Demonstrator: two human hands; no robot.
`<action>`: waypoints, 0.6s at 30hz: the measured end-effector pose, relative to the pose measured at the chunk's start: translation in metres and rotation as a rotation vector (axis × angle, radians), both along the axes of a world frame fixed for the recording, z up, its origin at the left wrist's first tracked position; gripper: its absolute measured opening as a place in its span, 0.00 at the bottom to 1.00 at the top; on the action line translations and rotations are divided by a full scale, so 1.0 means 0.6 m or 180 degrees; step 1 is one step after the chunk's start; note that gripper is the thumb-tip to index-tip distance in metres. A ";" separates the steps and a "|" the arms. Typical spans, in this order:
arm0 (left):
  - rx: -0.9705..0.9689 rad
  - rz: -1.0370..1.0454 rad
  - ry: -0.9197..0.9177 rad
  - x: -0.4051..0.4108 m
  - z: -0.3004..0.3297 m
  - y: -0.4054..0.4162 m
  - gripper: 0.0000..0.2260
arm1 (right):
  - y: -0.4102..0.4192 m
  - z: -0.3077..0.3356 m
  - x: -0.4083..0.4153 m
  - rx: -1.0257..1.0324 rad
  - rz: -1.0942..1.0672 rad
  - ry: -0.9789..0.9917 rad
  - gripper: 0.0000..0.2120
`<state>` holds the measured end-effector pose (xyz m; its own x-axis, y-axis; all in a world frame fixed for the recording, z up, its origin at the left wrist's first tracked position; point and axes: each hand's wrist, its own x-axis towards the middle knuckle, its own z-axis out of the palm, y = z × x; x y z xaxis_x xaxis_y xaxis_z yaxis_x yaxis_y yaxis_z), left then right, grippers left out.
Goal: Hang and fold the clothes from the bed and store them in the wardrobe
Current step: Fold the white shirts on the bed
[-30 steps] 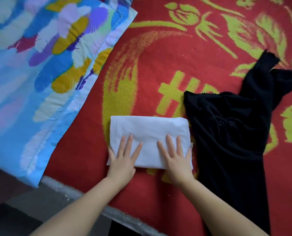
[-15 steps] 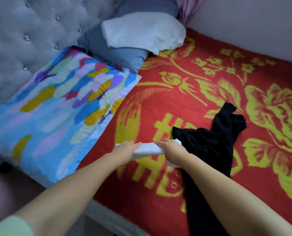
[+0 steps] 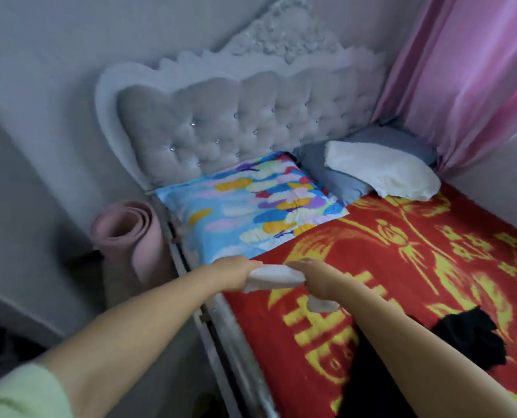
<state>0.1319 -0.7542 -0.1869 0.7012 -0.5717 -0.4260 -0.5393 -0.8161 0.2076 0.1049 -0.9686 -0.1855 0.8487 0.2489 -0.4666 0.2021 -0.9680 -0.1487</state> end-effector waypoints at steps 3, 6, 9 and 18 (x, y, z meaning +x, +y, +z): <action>-0.0074 0.0445 0.0087 -0.075 0.016 0.131 0.18 | 0.125 0.010 -0.021 0.0157 0.0545 0.0102 0.29; -0.0063 0.1084 0.0038 -0.147 0.024 0.266 0.21 | 0.258 0.012 -0.045 0.0291 0.1051 0.0174 0.26; -0.0013 0.1535 0.0076 -0.227 0.025 0.403 0.23 | 0.402 0.005 -0.085 0.0346 0.1379 0.0384 0.26; -0.0083 0.2396 0.0451 -0.480 -0.025 0.791 0.24 | 0.836 -0.034 -0.229 0.0280 0.2312 0.0616 0.25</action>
<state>-0.1563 -0.2795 -0.2018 0.8452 0.0274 -0.5338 0.1933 -0.9468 0.2575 -0.0322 -0.4673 -0.2061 0.3621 0.7575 -0.5432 0.7470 -0.5844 -0.3169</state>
